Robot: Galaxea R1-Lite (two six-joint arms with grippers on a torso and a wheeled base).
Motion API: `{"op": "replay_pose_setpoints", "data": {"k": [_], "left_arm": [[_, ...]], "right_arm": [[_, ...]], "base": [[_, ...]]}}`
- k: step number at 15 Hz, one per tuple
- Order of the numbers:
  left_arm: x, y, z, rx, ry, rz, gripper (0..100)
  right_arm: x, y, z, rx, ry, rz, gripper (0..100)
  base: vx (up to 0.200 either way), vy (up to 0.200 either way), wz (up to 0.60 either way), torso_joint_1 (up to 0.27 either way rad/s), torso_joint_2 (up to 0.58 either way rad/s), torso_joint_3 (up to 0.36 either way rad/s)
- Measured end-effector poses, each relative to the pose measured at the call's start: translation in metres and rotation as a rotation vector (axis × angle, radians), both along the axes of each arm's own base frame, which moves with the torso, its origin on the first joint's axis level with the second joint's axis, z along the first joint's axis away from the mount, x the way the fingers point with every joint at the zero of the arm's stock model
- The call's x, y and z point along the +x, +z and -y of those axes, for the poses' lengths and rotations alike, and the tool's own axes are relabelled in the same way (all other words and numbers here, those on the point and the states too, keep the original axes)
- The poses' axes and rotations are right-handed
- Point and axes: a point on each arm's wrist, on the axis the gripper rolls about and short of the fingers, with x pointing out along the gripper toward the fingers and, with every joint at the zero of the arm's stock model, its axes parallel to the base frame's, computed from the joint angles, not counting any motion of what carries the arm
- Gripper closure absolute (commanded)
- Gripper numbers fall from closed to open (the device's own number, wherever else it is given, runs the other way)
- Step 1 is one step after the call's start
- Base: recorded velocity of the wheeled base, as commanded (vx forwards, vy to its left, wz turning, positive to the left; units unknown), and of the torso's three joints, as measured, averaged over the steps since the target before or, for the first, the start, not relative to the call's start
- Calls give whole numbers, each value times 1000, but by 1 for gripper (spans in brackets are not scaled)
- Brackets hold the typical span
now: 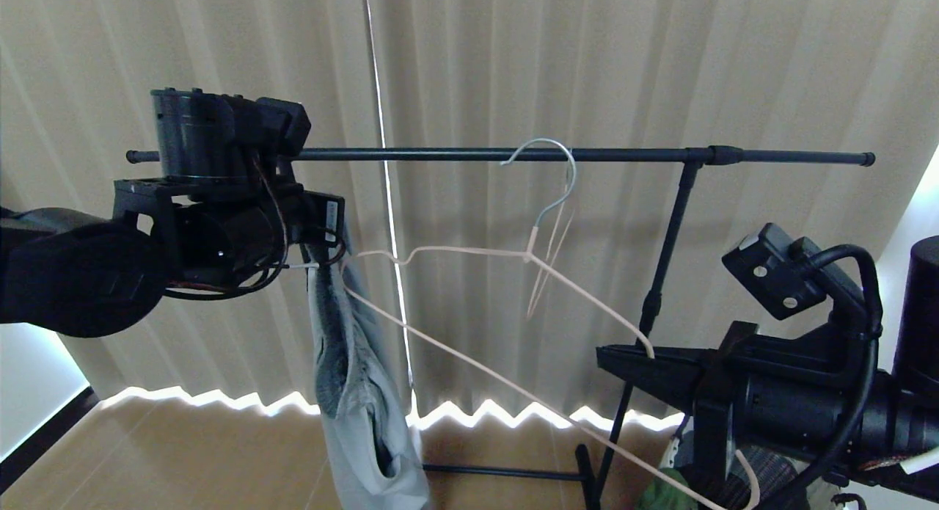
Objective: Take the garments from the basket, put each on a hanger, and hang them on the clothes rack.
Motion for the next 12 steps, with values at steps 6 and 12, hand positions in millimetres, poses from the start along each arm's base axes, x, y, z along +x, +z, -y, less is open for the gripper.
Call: {"op": "replay_pose_setpoints", "data": {"k": [6,12], "left_arm": [[9,-6,-4,11,35,-15,100],[8,-6,-7,37,91,-11,100]], "right_arm": [[-14,3,-17,6,96,7,100],[8,2,-35,-34,-50,25,100]], "base": [[0,0,0,0,0,0],[0,0,0,0,0,0]]}}
